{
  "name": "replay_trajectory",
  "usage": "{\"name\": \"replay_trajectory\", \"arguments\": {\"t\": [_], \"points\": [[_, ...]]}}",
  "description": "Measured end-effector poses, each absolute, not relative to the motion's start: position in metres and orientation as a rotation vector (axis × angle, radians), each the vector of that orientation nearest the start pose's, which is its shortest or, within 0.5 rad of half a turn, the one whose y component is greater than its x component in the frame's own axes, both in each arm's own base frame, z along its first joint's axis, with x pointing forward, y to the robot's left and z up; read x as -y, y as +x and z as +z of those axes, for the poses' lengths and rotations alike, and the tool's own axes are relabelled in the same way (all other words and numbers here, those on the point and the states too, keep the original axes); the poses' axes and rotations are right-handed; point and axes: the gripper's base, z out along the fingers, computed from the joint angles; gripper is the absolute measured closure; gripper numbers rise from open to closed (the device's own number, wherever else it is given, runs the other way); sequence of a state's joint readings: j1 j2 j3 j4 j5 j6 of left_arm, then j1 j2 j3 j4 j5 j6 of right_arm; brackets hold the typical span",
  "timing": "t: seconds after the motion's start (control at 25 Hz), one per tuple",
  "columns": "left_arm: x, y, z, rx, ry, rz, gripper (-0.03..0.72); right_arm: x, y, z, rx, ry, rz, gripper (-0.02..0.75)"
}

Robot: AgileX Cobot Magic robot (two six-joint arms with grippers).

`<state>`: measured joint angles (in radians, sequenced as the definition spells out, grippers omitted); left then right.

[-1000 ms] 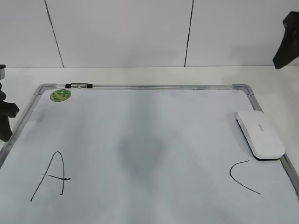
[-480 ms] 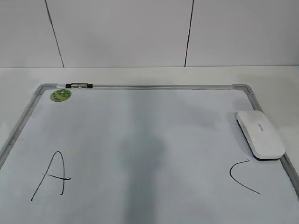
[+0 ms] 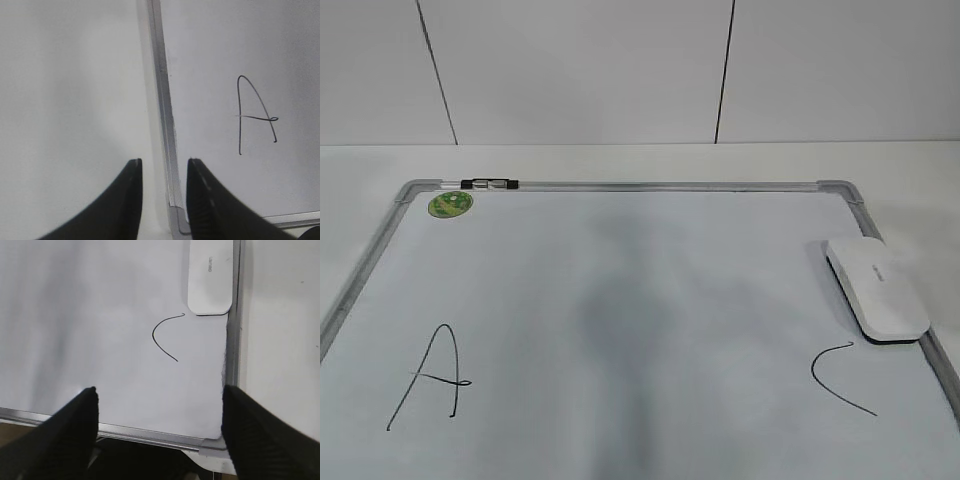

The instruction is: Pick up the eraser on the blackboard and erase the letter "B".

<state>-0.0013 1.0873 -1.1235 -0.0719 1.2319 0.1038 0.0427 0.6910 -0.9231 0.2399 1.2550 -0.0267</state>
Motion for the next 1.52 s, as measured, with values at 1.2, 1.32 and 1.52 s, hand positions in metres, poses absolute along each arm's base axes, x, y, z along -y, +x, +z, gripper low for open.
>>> {"name": "replay_trajectory", "arguments": {"t": [1.2,1.32,1.52], "points": [[0.009,-0.013,0.292,-2.191,0.134,-0.072,0.462,-0.01,-0.009,0.282,-2.242,-0.19,0.112,0.152],[0.009,-0.019,0.285,-2.136,0.133,-0.072,0.462,-0.007,-0.011,0.275,-2.212,-0.186,0.065,0.153],[0.009,-0.015,0.283,-2.116,0.127,-0.065,0.462,-0.005,-0.015,0.272,-2.14,-0.18,0.04,0.153]]}}
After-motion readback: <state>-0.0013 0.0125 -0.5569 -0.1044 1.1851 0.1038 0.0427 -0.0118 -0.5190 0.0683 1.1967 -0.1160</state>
